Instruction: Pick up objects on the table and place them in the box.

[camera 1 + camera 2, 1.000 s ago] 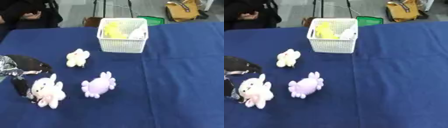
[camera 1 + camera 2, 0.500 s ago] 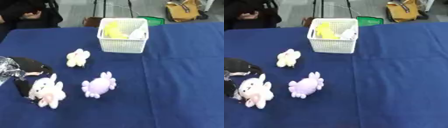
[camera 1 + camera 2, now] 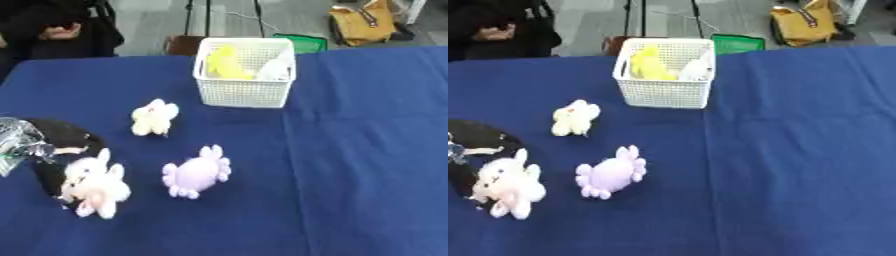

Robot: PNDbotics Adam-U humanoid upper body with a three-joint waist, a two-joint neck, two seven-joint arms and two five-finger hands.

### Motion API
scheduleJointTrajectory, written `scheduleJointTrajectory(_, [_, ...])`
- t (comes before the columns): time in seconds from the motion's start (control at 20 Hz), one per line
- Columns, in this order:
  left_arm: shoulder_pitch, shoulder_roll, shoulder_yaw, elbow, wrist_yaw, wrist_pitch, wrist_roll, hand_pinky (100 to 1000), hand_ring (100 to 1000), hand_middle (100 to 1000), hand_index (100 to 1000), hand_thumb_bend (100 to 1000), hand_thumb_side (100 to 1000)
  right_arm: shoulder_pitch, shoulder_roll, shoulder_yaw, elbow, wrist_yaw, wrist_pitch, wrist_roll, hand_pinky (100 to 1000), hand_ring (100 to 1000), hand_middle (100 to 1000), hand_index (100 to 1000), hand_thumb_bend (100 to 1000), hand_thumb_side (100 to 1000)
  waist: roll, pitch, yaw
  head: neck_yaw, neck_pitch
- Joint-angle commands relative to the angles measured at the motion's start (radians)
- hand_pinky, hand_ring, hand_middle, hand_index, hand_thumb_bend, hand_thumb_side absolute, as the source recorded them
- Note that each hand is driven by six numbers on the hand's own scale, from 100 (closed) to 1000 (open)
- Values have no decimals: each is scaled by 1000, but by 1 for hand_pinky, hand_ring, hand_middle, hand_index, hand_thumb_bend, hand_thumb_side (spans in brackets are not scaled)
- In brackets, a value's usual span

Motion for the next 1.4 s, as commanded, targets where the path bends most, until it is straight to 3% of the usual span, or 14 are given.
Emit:
scheduleJointTrajectory(0.05, [-15,20,15,-18,12,-100,-94,932,928,895,833,672,530,-10,-11,-7,-19,-15,-18,-17,736,687,574,784,100,870,-2,-17,0,5,-6])
scheduleJointTrajectory(0.25, [-20,23,23,-47,50,-96,-94,909,892,848,749,632,544,-8,-11,-8,-19,-22,-18,-17,737,686,574,784,100,867,-3,-19,4,6,-6])
scheduleJointTrajectory(0.7, [-22,29,27,-68,74,-73,-94,879,846,778,683,572,544,-4,-11,-10,-19,-32,-18,-17,737,685,573,784,100,862,-3,-19,5,7,-16])
scheduleJointTrajectory(1.4, [-36,37,49,-97,77,-34,-94,801,757,658,564,343,604,-2,-12,-10,-19,-47,-17,-17,738,684,571,784,100,854,-4,-20,10,6,-6])
